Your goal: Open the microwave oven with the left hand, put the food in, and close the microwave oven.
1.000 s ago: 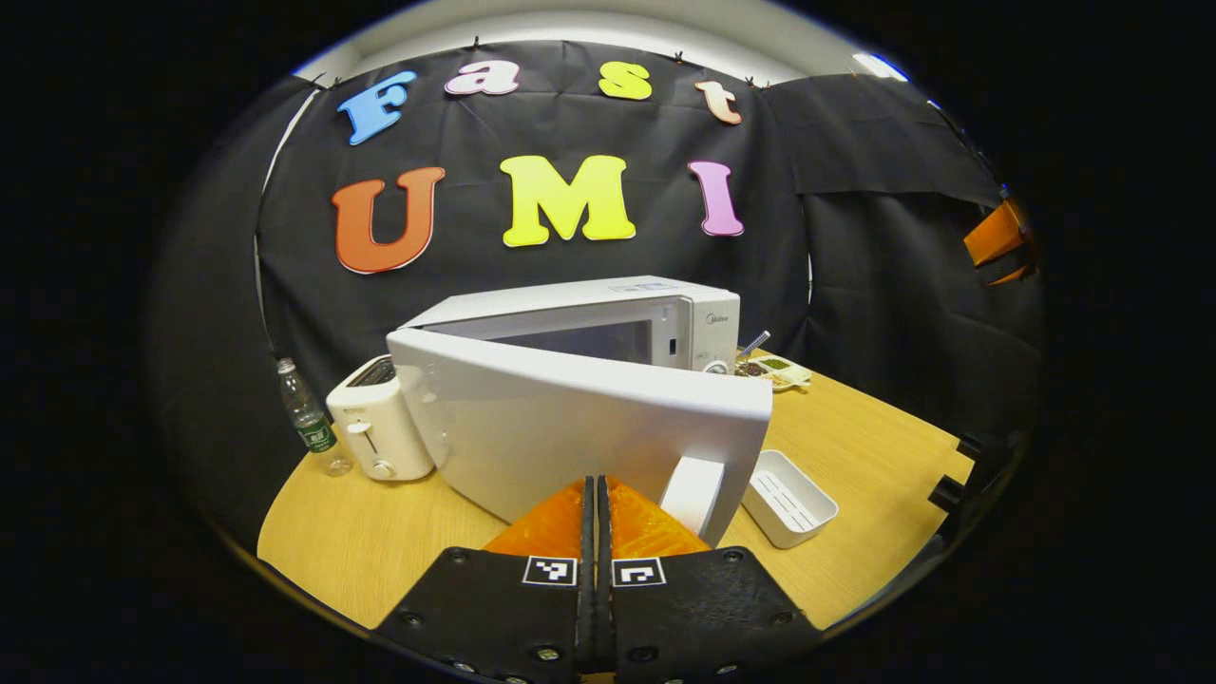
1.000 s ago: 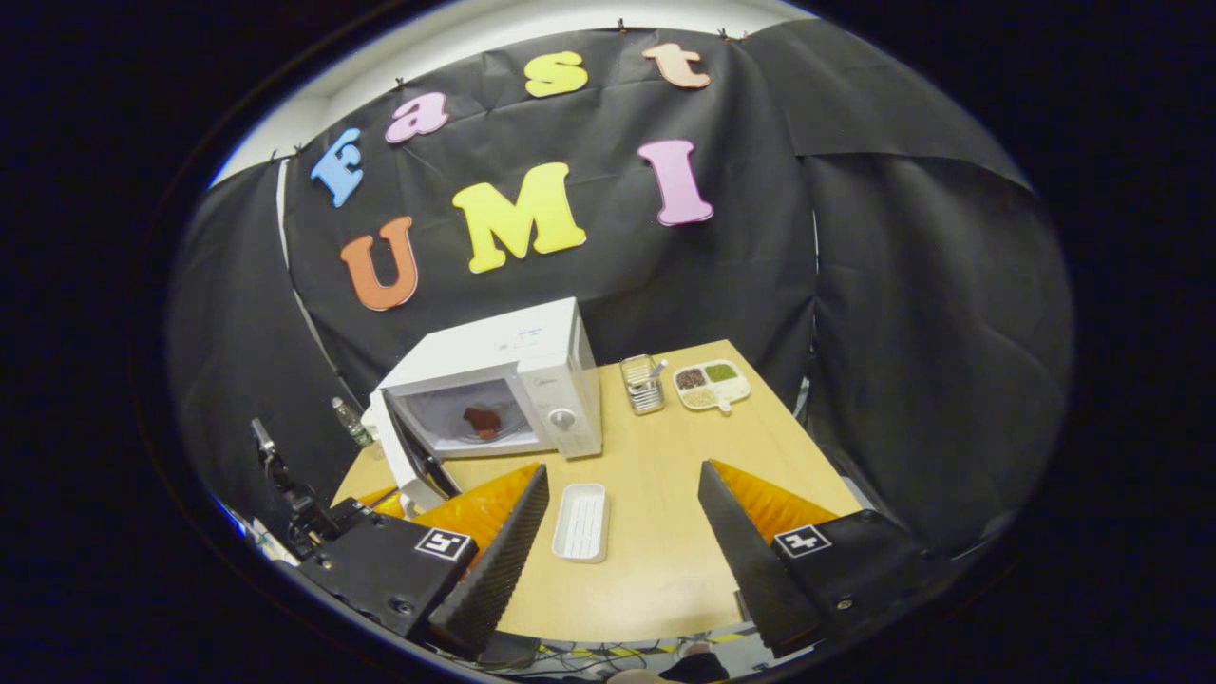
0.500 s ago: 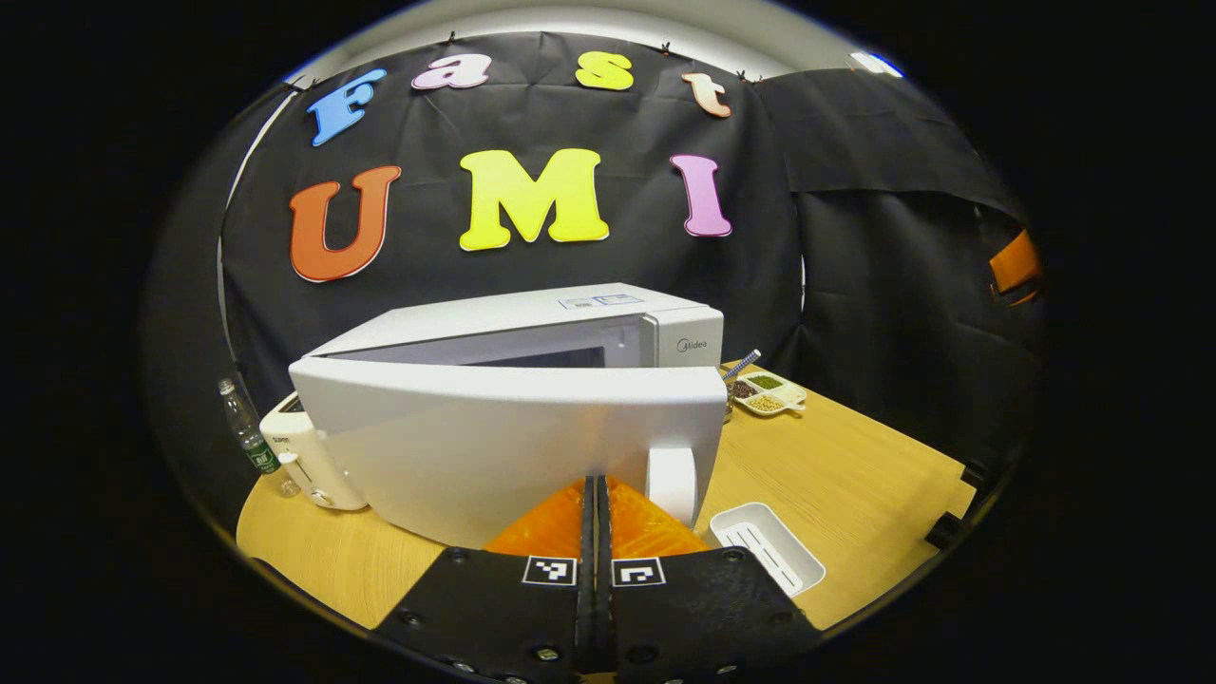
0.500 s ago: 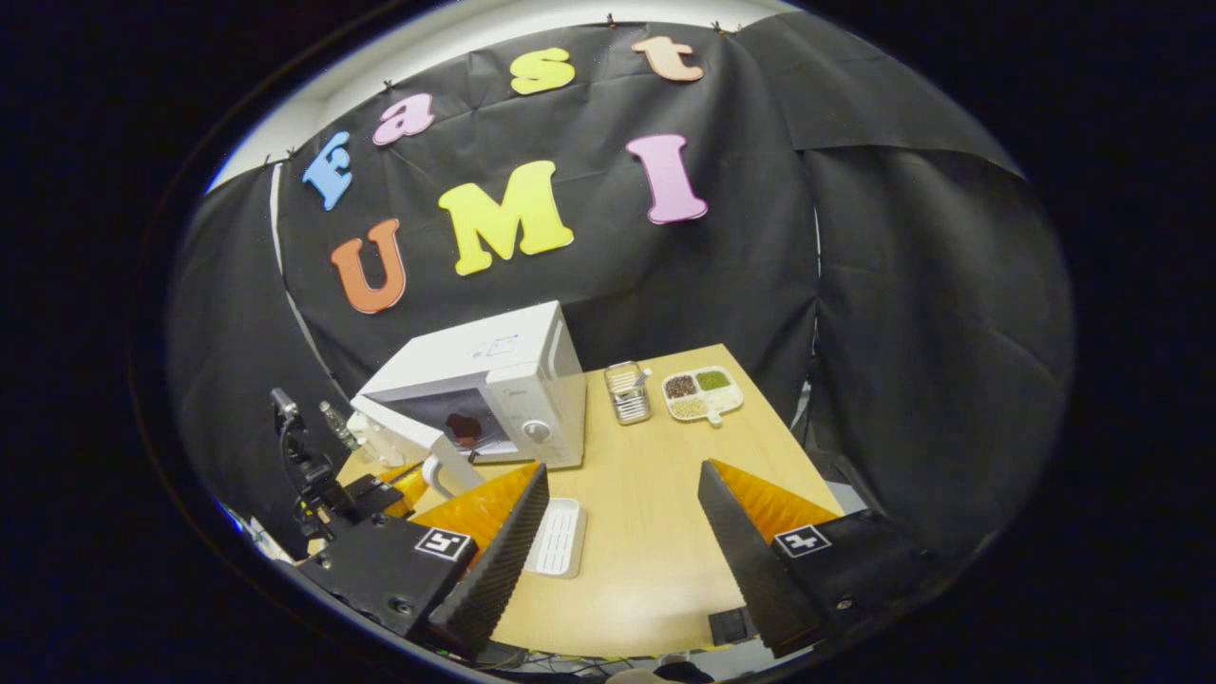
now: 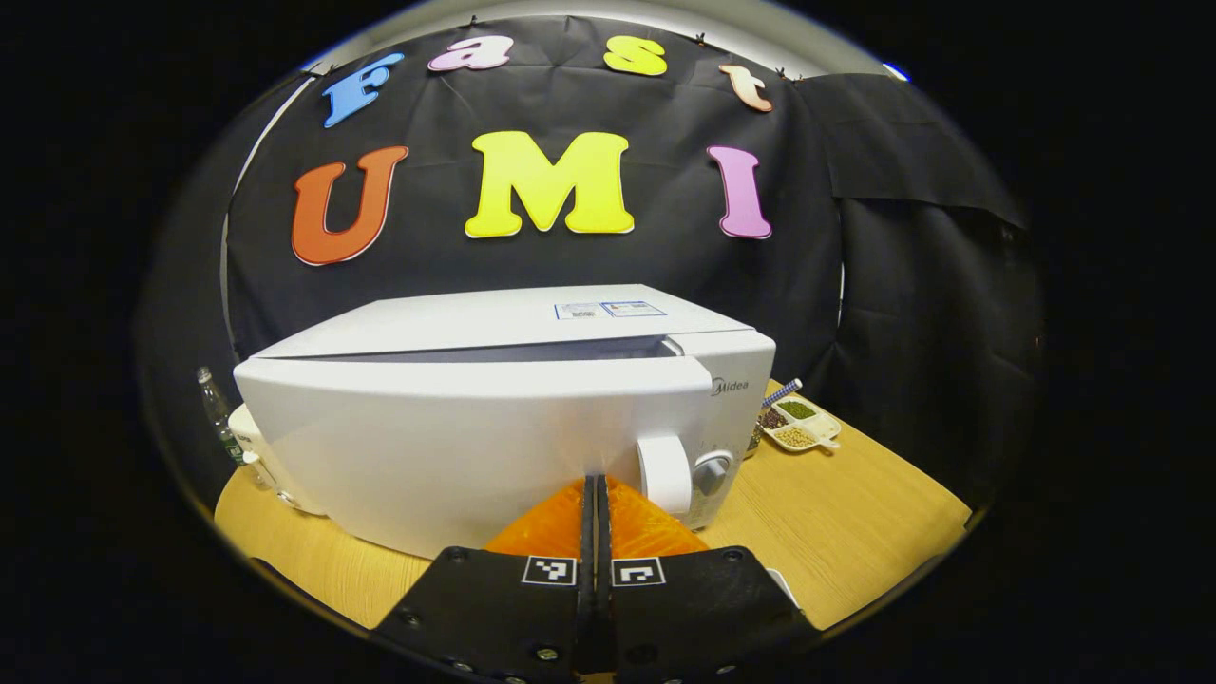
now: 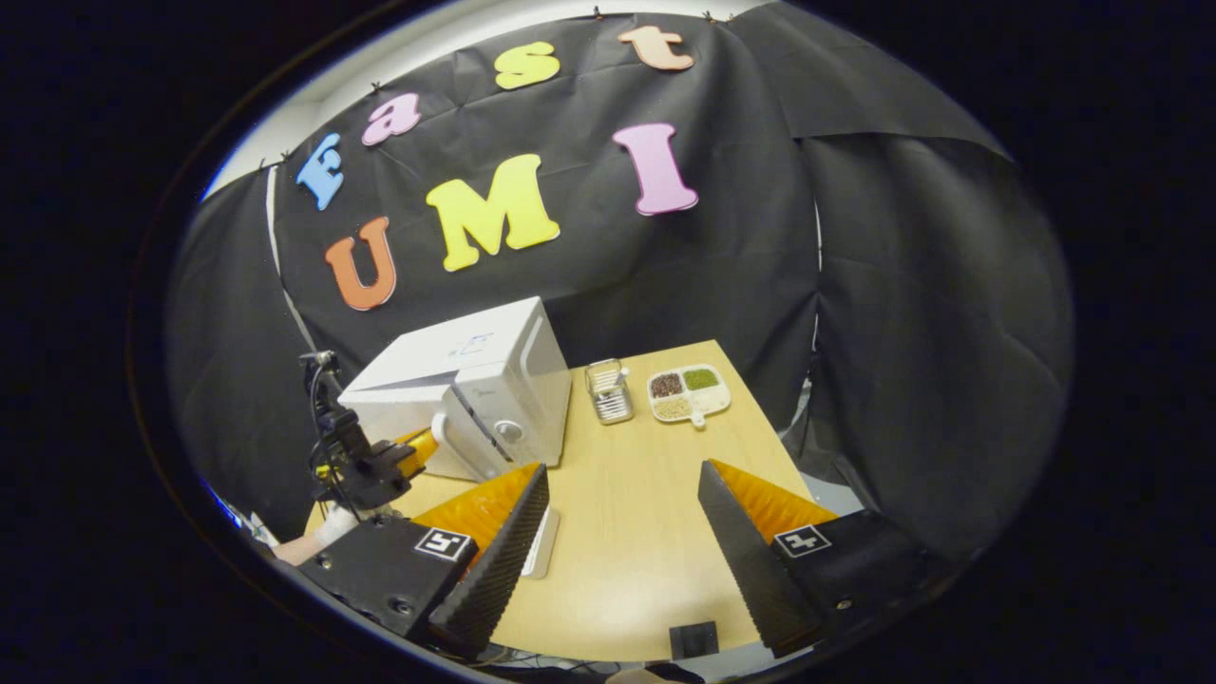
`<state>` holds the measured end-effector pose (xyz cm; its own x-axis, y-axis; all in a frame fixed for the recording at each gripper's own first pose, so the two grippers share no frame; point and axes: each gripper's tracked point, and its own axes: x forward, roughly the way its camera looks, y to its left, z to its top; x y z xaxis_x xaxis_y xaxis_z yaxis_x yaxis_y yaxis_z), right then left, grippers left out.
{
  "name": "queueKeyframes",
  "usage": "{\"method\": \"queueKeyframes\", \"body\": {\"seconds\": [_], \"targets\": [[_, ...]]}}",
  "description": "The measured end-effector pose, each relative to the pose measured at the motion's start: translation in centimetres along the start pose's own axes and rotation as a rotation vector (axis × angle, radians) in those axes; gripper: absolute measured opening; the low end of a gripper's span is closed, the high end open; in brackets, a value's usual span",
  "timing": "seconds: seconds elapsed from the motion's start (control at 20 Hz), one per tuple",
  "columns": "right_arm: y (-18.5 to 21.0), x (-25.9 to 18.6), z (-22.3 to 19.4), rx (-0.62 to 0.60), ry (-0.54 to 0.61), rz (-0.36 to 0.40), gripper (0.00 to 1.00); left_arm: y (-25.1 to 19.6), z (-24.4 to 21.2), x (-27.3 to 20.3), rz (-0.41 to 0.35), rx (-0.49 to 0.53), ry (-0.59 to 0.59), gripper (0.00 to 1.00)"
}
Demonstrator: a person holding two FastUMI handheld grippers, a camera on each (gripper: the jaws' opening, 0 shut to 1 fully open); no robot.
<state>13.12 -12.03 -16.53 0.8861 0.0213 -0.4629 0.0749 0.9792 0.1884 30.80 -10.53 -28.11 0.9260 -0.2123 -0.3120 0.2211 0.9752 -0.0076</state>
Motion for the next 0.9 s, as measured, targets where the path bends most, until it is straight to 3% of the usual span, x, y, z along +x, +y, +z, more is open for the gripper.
{"method": "queueKeyframes", "body": {"seconds": [0.25, 0.3, 0.35, 0.45, 0.5, 0.55, 0.7, 0.75, 0.8, 0.9], "targets": [[-2.0, 0.3, 1.1, 0.004, 0.012, 0.013, 1.0, 0.3, 0.3, 1.5, 0.04, 0.002, 0.004, 0.0], [-2.3, 0.5, 1.3, 0.008, 0.012, 0.015, 0.9, 0.2, 0.2, 1.5, 0.042, 0.011, 0.004, 0.0], [-2.7, 0.8, 1.3, 0.013, 0.012, 0.018, 1.0, 0.2, 0.3, 1.6, 0.046, 0.018, 0.002, 0.0], [-3.1, 1.1, 1.3, 0.019, 0.019, 0.023, 1.0, 0.3, 0.4, 1.6, 0.053, 0.023, 0.002, 0.0], [-3.3, 1.3, 1.3, 0.024, 0.021, 0.026, 1.0, 0.3, 0.4, 1.9, 0.056, 0.021, 0.006, 0.1], [-3.3, 1.4, 1.3, 0.028, 0.024, 0.031, 1.0, 0.4, 0.6, 2.3, 0.059, 0.02, 0.0, 0.0], [-3.2, 1.7, 1.4, 0.02, 0.031, 0.043, 1.0, 0.5, 0.4, 2.5, 0.083, -0.007, 0.032, 0.0], [-3.1, 1.8, 1.6, 0.021, 0.029, 0.046, 0.9, 0.9, 0.0, 2.2, 0.109, -0.002, 0.045, 0.0], [-2.7, 1.7, 1.5, 0.021, 0.03, 0.052, 1.0, 1.5, -0.7, 1.9, 0.131, -0.009, 0.061, 0.0], [-2.6, 1.6, 1.5, 0.018, 0.027, 0.052, 1.0, 2.3, -0.7, 0.5, 0.178, -0.02, 0.052, 0.0]]}}
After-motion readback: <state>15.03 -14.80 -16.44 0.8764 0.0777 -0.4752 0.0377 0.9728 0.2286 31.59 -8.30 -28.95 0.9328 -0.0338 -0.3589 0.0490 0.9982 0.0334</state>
